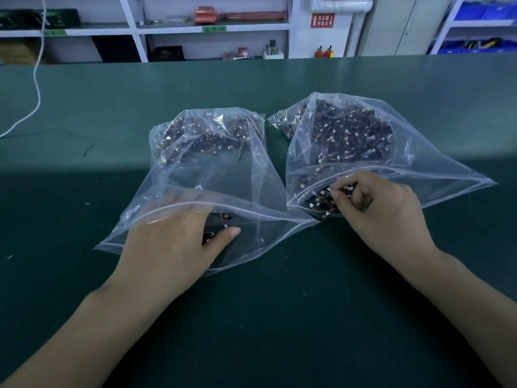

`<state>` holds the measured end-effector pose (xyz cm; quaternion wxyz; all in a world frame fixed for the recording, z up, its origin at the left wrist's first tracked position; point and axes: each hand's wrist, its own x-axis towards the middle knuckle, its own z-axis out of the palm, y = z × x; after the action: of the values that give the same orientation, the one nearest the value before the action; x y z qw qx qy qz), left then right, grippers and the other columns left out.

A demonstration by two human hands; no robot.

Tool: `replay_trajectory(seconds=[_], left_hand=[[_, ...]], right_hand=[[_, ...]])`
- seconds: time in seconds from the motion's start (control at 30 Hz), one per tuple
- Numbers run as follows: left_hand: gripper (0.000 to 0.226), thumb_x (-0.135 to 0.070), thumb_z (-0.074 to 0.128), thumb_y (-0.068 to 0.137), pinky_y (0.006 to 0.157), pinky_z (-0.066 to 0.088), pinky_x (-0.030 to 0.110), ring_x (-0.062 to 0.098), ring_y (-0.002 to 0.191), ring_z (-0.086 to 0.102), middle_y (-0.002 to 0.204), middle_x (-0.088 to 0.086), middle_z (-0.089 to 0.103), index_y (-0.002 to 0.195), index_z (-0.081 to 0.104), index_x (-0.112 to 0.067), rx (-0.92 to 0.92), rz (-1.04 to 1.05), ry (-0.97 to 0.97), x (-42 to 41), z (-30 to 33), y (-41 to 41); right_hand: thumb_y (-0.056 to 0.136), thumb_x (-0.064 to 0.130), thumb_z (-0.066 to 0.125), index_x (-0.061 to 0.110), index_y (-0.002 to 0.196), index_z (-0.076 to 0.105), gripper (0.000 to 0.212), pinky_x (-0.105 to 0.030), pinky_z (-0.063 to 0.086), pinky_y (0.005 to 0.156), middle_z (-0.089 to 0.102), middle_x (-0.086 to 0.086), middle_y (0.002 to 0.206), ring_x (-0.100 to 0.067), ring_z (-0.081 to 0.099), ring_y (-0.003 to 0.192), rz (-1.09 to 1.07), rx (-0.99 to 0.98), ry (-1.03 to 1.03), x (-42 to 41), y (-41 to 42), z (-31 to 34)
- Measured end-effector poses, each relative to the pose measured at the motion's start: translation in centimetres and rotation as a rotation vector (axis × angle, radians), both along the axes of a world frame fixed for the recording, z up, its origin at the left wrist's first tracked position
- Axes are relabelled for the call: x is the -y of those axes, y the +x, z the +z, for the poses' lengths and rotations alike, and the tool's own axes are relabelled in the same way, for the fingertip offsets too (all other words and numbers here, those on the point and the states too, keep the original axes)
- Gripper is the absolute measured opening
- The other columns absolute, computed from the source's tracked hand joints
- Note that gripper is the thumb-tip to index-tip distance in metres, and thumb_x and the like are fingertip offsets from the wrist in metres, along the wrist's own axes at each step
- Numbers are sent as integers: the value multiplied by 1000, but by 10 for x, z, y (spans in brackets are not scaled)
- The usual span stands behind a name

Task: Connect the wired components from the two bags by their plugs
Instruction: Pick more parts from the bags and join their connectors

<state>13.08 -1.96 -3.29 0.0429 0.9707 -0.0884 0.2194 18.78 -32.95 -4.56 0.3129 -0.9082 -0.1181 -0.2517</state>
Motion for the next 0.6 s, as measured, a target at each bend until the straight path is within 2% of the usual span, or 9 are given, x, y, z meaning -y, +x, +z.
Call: replay_trajectory(seconds=[0.13, 0.23, 0.3, 0.43, 0.53, 0.6], left_hand=[[40, -77, 56, 88, 70, 41, 28, 13, 101, 69, 99, -22, 71, 108, 72, -46, -87, 33, -56, 0, 2, 1], [46, -76, 50, 91, 78, 46, 29, 10, 119, 63, 113, -25, 71, 121, 70, -48, -130, 27, -72, 3, 1, 0], [44, -71, 50, 93, 84, 47, 27, 7, 123, 60, 116, -26, 71, 123, 72, -47, -131, -6, -84, 2, 1, 0], [23, -51, 60, 97, 71, 45, 25, 10, 103, 68, 101, -22, 73, 111, 77, -42, -120, -118, -64, 5, 5, -2], [6, -35, 75, 90, 65, 41, 25, 14, 85, 72, 89, -18, 74, 94, 79, -34, -36, -191, -17, 11, 8, -4], [10, -27, 83, 85, 64, 40, 25, 14, 81, 73, 87, -19, 75, 92, 79, -32, -2, -234, -11, 12, 8, -4]], right_hand=[[91, 18, 79, 32, 89, 72, 16, -27, 43, 59, 52, 6, 58, -18, 52, 56, 47, 39, 15, -4, -4, -1], [92, 17, 78, 31, 92, 73, 15, -27, 43, 58, 51, 5, 58, -15, 49, 54, 97, 67, 41, -9, -8, 0], [93, 17, 77, 30, 94, 73, 14, -28, 44, 58, 49, 4, 56, -16, 47, 52, 126, 93, 62, -11, -10, 1], [95, 14, 77, 25, 96, 75, 11, -33, 46, 55, 45, 5, 52, -17, 44, 50, 177, 145, 92, -15, -15, 1], [95, 13, 77, 21, 97, 76, 8, -38, 45, 53, 44, 4, 52, -18, 44, 49, 225, 153, 106, -19, -18, 0], [97, 14, 77, 19, 98, 77, 5, -38, 44, 52, 43, 5, 52, -19, 43, 49, 266, 155, 105, -22, -20, 0]])
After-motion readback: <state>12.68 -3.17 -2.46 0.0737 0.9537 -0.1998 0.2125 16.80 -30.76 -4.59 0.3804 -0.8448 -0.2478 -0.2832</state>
